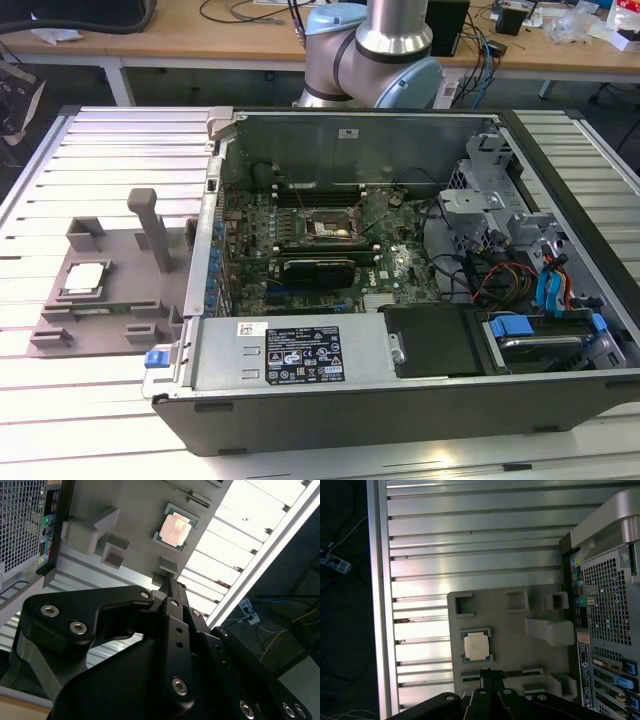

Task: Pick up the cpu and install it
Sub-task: 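Pick up the cpu and move it towards the insertion slot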

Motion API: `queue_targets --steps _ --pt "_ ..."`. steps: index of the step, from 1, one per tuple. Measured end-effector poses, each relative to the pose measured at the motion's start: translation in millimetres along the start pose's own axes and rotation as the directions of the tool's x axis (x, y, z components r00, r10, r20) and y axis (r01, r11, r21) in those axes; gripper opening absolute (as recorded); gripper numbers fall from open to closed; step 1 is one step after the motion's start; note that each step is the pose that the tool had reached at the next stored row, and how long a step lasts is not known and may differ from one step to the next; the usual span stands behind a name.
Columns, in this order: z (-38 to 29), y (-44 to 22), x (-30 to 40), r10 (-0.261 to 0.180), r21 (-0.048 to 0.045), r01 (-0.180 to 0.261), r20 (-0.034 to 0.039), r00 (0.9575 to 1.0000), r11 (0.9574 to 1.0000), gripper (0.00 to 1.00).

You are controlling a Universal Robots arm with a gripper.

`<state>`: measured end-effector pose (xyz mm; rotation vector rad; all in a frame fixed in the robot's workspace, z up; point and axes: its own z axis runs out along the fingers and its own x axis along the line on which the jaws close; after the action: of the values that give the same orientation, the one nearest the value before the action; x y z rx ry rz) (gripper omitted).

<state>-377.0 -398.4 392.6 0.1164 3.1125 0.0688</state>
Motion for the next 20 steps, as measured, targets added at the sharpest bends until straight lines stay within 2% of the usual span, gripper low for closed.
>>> queue_targets --steps 5,6,7,9,10,12,13,14,15,16,20 --pt "0.0 0.0 0.2 0.0 -0.0001 0.0 0.0 1.0 1.0 0.11" --pt "0.0 0.0 0.2 0.0 0.0 0.0 0.0 1.0 1.0 0.17" --pt "0.0 0.0 0.2 0.0 -0.0001 0.0 0.0 1.0 1.0 0.17" --pt "0.0 0.0 0.2 0.0 -0.0001 0.0 0.0 1.0 1.0 0.29" --pt "0.0 0.0 0.2 0.0 0.0 0.0 0.0 1.0 1.0 0.48" --pt "0.0 0.0 0.3 0.0 -0.0001 0.0 0.0 1.0 1.0 0.6" --pt "0.0 0.0 0.4 0.0 0.0 0.0 0.0 1.0 1.0 0.6" --pt "0.0 0.1 0.6 0.0 0.0078 0.0 0.0005 1.0 1.0 0.6" --pt "0.0 0.1 0.4 -0.001 0.0367 0.001 0.0026 1.0 0.9993 0.6" --pt "0.1 0.0 0.4 -0.002 0.0571 0.001 0.0043 1.0 0.9984 0.6" --pt "0.0 0.1 0.4 -0.002 0.0586 0.001 0.0044 1.0 0.9983 0.6"
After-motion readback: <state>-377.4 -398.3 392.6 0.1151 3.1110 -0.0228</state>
